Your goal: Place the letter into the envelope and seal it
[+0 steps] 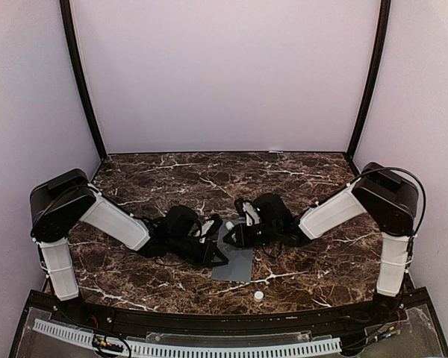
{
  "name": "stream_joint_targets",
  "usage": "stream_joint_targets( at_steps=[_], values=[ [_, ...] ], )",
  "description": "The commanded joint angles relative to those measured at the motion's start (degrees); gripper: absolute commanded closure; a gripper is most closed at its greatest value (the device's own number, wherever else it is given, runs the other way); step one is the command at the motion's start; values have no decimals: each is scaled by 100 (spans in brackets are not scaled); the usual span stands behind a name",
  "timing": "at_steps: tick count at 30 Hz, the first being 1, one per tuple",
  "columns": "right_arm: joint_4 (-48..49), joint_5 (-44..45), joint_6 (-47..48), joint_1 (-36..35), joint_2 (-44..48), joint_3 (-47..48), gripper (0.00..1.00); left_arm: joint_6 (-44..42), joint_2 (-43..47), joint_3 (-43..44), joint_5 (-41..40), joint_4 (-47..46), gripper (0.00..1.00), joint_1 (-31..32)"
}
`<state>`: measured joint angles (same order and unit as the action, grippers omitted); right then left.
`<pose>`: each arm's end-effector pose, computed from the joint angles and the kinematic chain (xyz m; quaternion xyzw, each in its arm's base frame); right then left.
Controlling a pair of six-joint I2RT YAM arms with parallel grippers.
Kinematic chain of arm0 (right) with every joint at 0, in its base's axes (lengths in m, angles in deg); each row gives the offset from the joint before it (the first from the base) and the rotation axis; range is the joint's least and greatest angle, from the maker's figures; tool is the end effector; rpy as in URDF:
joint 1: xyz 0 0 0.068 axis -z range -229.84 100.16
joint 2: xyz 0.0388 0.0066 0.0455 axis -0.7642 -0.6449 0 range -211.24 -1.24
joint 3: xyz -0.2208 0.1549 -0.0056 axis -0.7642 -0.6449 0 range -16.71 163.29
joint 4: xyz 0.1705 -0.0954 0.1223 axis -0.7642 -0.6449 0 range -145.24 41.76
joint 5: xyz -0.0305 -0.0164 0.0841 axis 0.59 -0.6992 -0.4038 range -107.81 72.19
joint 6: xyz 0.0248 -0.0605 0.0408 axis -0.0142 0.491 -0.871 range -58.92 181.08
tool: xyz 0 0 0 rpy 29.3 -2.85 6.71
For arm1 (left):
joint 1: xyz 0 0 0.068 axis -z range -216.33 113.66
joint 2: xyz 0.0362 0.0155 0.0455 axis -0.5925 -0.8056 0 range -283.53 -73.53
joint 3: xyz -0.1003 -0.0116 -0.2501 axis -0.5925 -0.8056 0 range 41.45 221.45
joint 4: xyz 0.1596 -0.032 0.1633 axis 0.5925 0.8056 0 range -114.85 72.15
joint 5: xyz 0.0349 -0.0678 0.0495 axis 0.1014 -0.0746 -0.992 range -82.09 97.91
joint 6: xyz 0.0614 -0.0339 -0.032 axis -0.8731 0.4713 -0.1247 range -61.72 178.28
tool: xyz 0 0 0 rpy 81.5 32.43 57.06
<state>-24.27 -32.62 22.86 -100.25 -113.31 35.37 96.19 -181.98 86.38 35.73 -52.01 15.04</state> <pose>0.2338 0.3089 0.1211 -0.1520 0.8725 0.3965 0.2418 0.1989 -0.2979 0.1199 0.2093 0.8476 -0.4604 0.1609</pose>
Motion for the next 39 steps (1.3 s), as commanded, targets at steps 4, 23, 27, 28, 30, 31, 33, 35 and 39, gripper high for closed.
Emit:
stream_joint_targets(
  at_steps=[4,23,27,28,30,31,33,35,39],
  values=[
    [164,-424,-140,13,123,-415,100,-60,-73,-70,-99,270,100,39],
    [236,-482,-565,-288,142,-643,100,-76,-66,-61,-112,284,100,39],
    [317,-465,-548,-162,7,-476,100,-76,-59,-78,-101,281,100,39],
    [285,-440,-538,-140,-37,-405,100,-74,-58,-80,-96,281,100,39],
    [238,-351,-536,-79,-123,-298,100,-78,-55,-83,-98,275,100,39],
    [223,-310,-539,-38,-164,-256,100,-76,-54,-86,-99,273,100,39],
    [241,-300,-546,55,-227,-218,100,-77,-43,-81,-100,280,100,39],
    [243,-286,-540,119,-285,-169,100,-85,-37,-81,-98,281,100,39],
    [218,-296,-493,163,-354,-112,100,-87,-37,-85,-95,288,100,35]
  ],
)
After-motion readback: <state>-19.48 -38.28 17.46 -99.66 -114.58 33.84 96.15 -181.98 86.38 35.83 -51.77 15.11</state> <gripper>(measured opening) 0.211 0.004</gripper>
